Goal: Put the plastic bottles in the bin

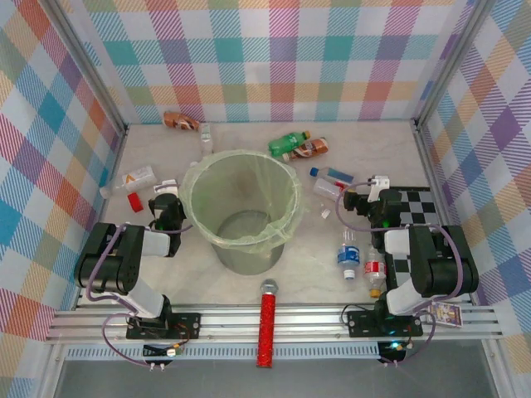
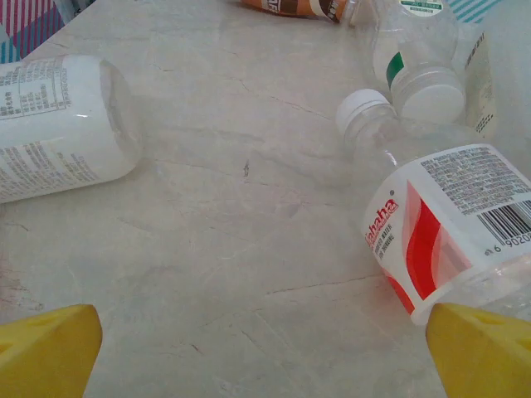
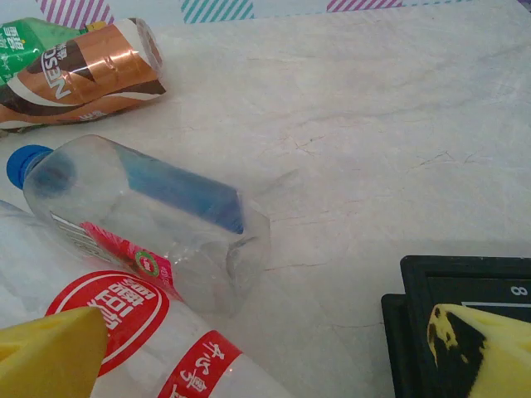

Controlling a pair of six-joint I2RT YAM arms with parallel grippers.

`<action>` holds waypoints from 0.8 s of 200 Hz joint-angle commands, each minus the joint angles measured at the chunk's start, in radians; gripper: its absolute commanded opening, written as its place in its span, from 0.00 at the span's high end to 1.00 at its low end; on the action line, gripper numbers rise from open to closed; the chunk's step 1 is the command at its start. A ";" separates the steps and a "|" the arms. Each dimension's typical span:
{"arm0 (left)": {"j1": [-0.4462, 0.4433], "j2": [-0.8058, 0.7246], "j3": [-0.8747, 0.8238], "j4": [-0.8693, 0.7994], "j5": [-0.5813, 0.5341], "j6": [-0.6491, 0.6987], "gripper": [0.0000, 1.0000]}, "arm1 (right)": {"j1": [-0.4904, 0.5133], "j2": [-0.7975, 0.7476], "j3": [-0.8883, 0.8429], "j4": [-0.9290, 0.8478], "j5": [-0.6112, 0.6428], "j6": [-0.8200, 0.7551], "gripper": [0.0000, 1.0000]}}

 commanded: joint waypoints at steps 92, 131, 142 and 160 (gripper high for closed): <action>-0.004 -0.003 0.001 0.027 0.003 0.008 0.00 | -0.002 0.006 0.012 0.025 -0.004 0.003 0.01; -0.004 -0.003 0.001 0.027 0.003 0.008 0.00 | -0.002 0.006 0.012 0.024 -0.005 0.004 0.01; -0.004 -0.003 0.001 0.027 0.003 0.008 0.00 | -0.002 0.006 0.012 0.024 -0.005 0.003 0.01; -0.004 -0.003 0.001 0.027 0.003 0.007 0.00 | -0.002 0.006 0.012 0.024 -0.005 0.004 0.01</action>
